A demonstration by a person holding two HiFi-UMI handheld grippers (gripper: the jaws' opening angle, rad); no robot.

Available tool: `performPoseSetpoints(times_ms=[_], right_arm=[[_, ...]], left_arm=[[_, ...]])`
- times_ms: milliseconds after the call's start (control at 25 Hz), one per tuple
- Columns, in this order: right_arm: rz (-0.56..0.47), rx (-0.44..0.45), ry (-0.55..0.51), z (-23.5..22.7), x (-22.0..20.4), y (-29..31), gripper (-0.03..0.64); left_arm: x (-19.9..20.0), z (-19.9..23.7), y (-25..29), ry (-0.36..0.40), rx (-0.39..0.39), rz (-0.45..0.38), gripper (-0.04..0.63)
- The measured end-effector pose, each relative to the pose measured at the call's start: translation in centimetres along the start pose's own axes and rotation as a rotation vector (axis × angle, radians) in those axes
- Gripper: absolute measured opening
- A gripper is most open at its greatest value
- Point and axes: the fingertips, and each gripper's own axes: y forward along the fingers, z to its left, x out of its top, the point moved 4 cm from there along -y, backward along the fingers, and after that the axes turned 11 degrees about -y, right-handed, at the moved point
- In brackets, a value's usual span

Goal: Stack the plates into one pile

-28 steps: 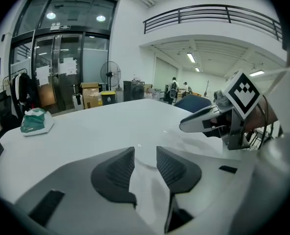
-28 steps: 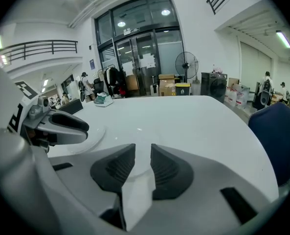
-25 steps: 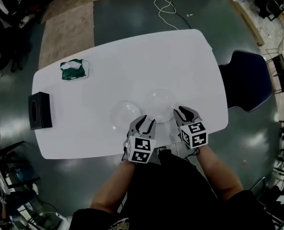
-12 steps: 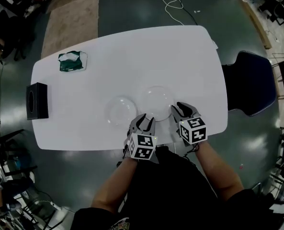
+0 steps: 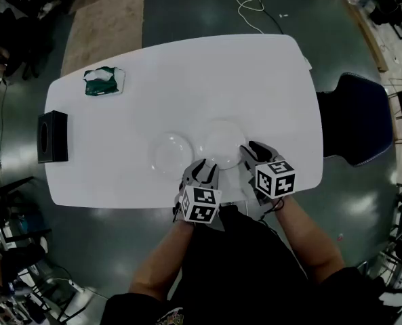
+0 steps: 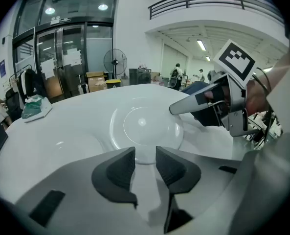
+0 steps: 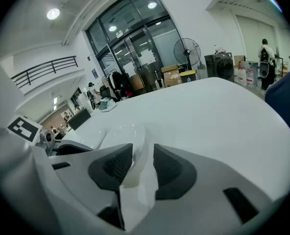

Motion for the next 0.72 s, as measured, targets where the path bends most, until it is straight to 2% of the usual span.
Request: performPoseSetpoints(times_ms=[360,720], right_arm=[[0.017,0.073,0.048,0.7,0.1,1.0,0.147],[0.020,0.133,0.100,1.1,0.5,1.1,0.087]], left_arm=[[-0.1,-0.1,0.0,-0.020,0.016,-0.018,0.147],[0.0,-0.1,-0.2,-0.048,0.012,-0.020,0.146]])
